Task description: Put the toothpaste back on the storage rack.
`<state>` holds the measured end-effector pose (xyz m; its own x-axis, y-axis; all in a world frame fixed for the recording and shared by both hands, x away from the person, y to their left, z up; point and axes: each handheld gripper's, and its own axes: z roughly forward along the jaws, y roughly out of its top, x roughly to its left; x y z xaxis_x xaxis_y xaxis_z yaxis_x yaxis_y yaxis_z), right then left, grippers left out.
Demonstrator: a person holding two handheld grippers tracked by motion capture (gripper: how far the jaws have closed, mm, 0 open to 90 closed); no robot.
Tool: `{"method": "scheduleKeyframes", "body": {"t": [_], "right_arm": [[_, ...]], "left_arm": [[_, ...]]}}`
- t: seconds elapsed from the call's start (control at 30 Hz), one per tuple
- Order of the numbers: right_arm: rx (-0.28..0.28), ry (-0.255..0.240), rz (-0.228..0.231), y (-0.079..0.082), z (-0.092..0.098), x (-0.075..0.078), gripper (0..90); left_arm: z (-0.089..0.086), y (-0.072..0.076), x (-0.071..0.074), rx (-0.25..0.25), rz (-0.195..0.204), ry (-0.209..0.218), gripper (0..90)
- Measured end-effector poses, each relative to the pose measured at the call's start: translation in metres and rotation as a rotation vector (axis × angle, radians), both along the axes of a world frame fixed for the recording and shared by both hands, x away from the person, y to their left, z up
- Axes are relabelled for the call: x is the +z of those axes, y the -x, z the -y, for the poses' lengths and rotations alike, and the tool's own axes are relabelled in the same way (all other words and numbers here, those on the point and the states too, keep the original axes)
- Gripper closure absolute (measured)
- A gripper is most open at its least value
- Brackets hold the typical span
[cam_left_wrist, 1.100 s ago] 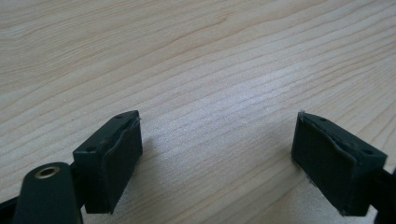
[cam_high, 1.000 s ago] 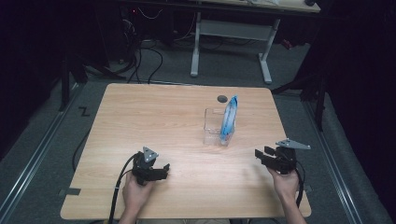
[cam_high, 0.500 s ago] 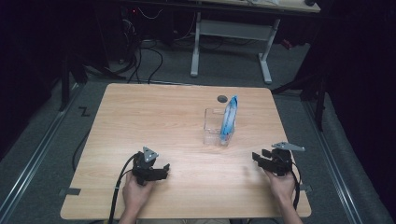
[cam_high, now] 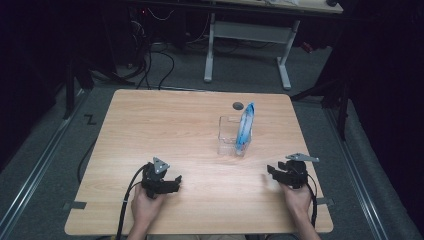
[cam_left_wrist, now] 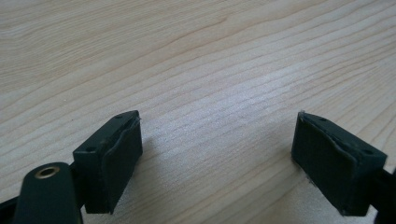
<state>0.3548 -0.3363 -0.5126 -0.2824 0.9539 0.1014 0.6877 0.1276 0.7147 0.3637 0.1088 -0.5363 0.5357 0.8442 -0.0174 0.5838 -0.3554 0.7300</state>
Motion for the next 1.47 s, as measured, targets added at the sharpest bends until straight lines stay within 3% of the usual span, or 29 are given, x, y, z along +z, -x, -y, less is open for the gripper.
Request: {"method": "scheduleKeyframes", "body": {"t": [0.57,0.8,0.9,0.97,1.47], "right_arm": [[0.016,0.063,-0.011,-0.005,-0.012,-0.01,45.7],[0.025,0.085,0.008,-0.007,-0.018,-0.013,43.9],[0.036,0.118,0.03,-0.007,-0.022,-0.015,41.9],[0.041,0.109,0.051,-0.006,-0.022,-0.018,39.8],[0.03,0.109,0.049,-0.005,-0.024,-0.018,37.6]], "left_arm": [[0.0,0.0,0.0,0.0,0.0,0.0,16.8],[0.0,0.0,0.0,0.0,0.0,0.0,16.7],[0.0,0.0,0.0,0.0,0.0,0.0,16.7],[0.0,0.0,0.0,0.0,0.0,0.0,16.8],[0.0,0.0,0.0,0.001,0.0,0.0,16.7]]}}
